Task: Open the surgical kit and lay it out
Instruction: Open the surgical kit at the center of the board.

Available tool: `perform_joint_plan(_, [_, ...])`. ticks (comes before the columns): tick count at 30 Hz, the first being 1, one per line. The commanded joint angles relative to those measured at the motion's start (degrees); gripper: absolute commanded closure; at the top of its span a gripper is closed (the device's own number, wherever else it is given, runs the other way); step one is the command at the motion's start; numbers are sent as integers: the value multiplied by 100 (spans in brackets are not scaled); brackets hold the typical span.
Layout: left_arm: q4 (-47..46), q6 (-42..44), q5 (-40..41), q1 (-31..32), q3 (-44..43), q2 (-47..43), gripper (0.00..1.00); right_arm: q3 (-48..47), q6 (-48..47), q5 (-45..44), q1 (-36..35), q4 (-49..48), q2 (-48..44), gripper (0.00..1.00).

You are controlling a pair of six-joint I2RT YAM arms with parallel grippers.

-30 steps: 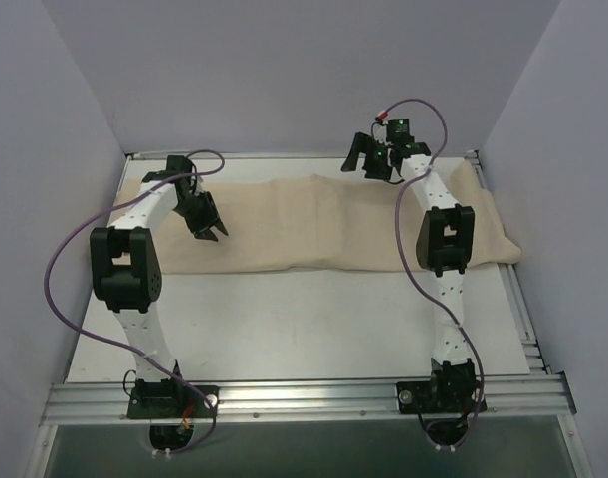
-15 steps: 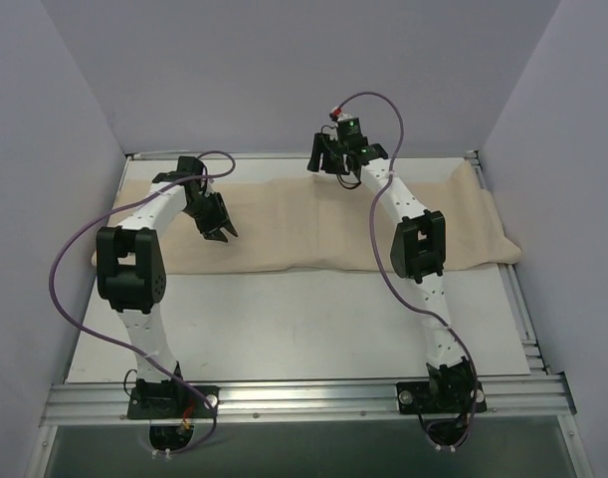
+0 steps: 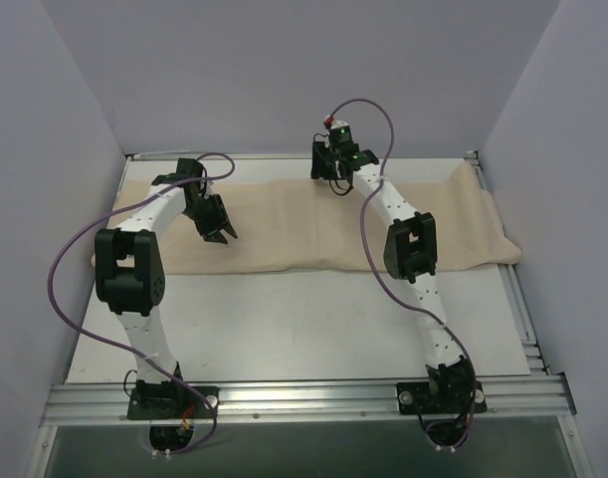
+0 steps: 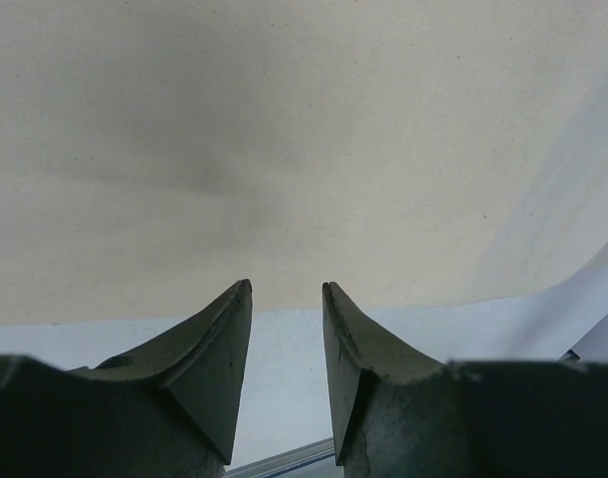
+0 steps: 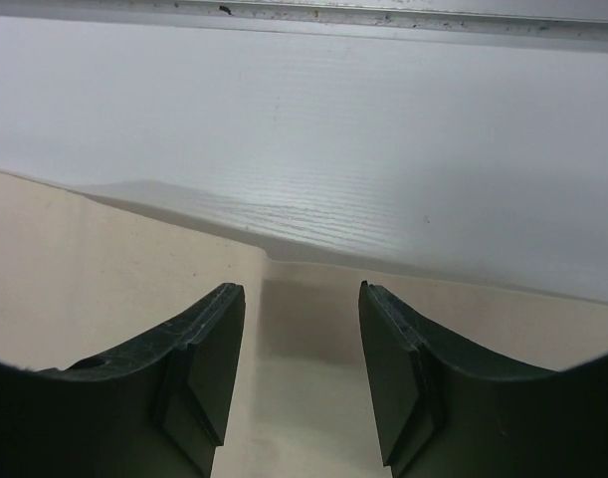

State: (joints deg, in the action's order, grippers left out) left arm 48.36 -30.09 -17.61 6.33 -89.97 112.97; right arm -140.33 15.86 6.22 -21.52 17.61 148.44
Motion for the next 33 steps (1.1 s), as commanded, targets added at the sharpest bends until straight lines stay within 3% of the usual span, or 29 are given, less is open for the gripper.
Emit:
perform_joint_plan(1, [-204, -50, 12, 0, 68, -284, 57, -293, -92, -139, -151, -20, 36, 51])
perform_joint_plan(23, [-222, -6, -50, -9, 129, -337, 57, -477, -136, -393, -256, 41, 396, 65])
perform_joint_plan(29, [-230, -6, -59, -9, 120, -363, 57, -548, -171, -446, -327, 50, 405, 76])
perform_joint_plan(33, [-187, -6, -50, 0, 68, -363, 57, -636, -162, -525, -335, 59, 291, 88])
